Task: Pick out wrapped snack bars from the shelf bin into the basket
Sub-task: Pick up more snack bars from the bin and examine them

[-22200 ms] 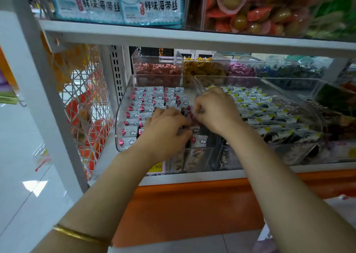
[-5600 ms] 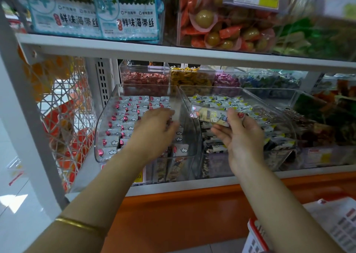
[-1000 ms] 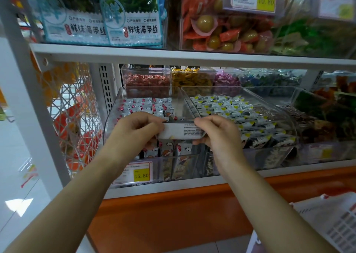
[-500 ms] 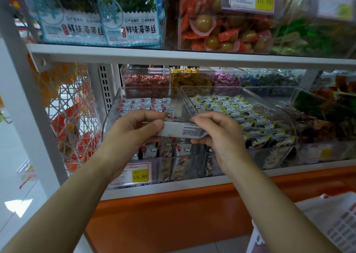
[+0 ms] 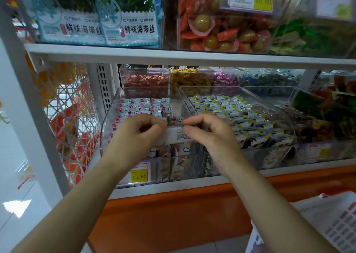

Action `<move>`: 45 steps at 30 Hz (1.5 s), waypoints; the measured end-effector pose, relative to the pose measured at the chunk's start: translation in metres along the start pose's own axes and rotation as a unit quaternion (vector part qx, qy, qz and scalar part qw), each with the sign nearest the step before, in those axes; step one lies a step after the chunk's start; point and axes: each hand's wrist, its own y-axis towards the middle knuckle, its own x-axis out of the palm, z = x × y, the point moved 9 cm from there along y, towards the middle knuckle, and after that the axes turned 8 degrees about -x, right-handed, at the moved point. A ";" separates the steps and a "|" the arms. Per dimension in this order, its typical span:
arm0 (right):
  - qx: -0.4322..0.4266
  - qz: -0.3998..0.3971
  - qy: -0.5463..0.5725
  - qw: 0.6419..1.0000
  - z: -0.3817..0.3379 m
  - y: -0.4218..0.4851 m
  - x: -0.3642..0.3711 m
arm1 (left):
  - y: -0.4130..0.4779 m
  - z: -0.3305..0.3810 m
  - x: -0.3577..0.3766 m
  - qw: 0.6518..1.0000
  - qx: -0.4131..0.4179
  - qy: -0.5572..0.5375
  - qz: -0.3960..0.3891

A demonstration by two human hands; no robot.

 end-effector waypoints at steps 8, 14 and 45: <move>0.034 0.065 0.044 0.996 0.008 -0.001 -0.003 | -0.006 0.015 0.003 0.997 0.064 0.042 0.016; 0.014 0.058 0.017 0.998 0.005 0.002 -0.005 | 0.002 0.003 0.001 0.999 -0.009 0.003 -0.034; 0.191 -0.080 0.185 0.961 0.028 -0.005 0.002 | 0.008 -0.015 0.006 0.987 -0.056 -0.095 -0.113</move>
